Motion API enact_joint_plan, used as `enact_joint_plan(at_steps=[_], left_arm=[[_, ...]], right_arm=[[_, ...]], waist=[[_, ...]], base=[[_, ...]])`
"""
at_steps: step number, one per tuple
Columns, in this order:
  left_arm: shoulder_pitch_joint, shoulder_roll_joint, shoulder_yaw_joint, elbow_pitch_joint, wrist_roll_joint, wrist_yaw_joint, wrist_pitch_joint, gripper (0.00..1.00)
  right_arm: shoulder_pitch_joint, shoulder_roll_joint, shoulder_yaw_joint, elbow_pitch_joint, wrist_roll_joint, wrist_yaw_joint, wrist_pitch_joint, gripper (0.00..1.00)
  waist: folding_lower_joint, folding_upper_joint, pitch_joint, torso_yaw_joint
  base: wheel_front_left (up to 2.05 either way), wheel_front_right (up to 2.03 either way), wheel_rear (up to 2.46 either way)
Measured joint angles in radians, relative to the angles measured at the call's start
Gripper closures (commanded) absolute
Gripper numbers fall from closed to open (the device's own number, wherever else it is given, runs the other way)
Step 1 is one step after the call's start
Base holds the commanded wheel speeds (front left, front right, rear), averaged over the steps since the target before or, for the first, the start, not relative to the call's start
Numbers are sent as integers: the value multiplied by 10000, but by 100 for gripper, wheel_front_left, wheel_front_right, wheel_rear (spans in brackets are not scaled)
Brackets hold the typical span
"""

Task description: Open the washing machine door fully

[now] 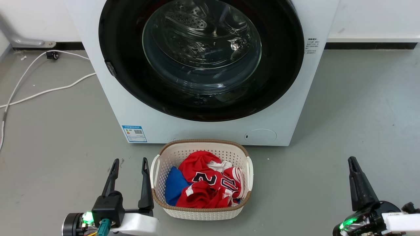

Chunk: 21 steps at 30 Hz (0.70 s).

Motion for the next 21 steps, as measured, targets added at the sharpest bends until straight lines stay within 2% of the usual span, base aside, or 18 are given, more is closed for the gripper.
enact_joint_plan(at_steps=[14,21], left_arm=[[-3,2,31,2,81,6,0,0],[-95,2,25,-86,165,13,0,0]], right_arm=[[54,0,13,104,-61,0,-13,100],[-184,2,-391,343,-56,-2,-134,100]], waist=[[0,0,78,14],[0,0,320,4]], base=[[0,0,0],[0,0,0]])
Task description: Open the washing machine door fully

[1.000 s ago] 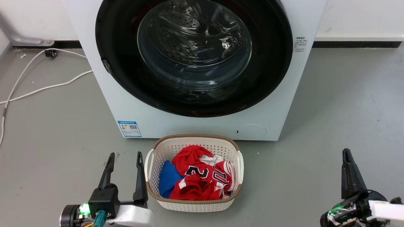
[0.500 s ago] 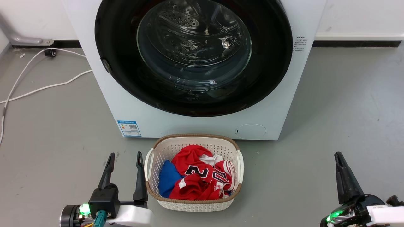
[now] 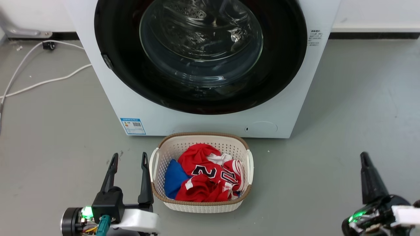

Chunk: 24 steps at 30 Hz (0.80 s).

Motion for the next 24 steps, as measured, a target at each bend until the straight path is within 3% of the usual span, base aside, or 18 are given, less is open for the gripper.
enact_joint_plan(at_steps=[6,13,24], left_arm=[[-407,-2,-44,-146,90,-2,-2,0],[-1064,0,-27,-401,276,-21,-2,0],[-2242,-2,-94,-756,366,-88,-2,0]], right_arm=[[-1304,-140,-1028,677,-197,0,366,100],[-3707,-913,-2224,1967,-130,0,966,100],[-7589,-2487,-2362,4010,-357,0,2406,100]], waist=[[0,0,518,36],[1,0,1452,109],[2,0,3249,338]], base=[[0,0,0],[0,0,0],[0,0,0]])
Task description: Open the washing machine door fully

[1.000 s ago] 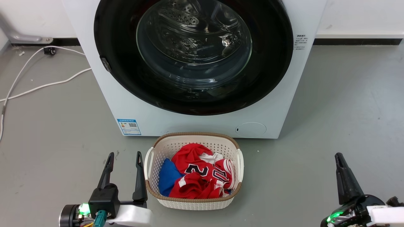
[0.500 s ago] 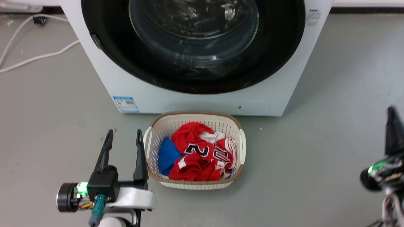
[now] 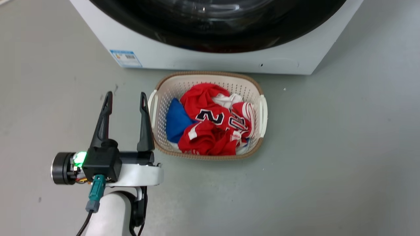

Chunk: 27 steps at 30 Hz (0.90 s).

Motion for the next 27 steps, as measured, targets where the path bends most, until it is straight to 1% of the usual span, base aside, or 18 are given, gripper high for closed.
enact_joint_plan(at_steps=[3,4,7,10,18,27], left_arm=[[-240,0,-69,-157,-17,54,0,0],[-399,2,-119,-301,-29,94,0,0],[-513,0,-169,-416,-96,163,0,0],[-654,2,-221,-458,-123,207,0,0],[-856,0,-395,-474,-265,259,0,0],[-960,2,-502,-487,-376,359,0,0]], right_arm=[[-942,-393,178,562,-40,0,493,100],[-1829,-736,512,1078,-251,0,953,100],[-2570,-1039,995,1486,-585,0,1386,100],[-3215,-1212,1455,1778,-892,0,1802,100],[-4599,-1386,2249,2456,-1452,0,2359,100],[-5503,-1361,2886,2857,-1923,0,2752,100]], waist=[[0,0,447,110],[0,0,868,216],[0,0,1232,315],[0,0,1542,413],[0,0,2081,646],[-1,0,2434,853]], base=[[0,0,0],[0,0,0],[0,0,0],[0,0,0],[0,0,0],[0,0,0]])
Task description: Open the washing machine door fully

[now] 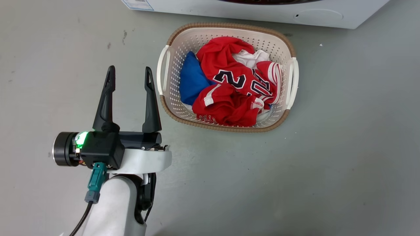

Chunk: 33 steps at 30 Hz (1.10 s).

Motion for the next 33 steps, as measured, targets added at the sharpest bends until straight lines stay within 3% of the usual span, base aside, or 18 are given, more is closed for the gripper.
enact_joint_plan(at_steps=[13,23,33], left_arm=[[-115,-2,-161,86,-155,159,0,0],[-20,-2,33,186,-44,54,0,0],[482,-4,255,251,86,-38,0,0]], right_arm=[[178,54,343,-290,4,-15,564,100],[1706,723,723,-1047,362,-13,1145,100],[3488,884,792,-2194,807,-13,1620,100]], waist=[[0,0,129,3],[0,0,-526,-261],[-1,0,-1317,-521]], base=[[0,0,0],[0,0,0],[0,0,0]])
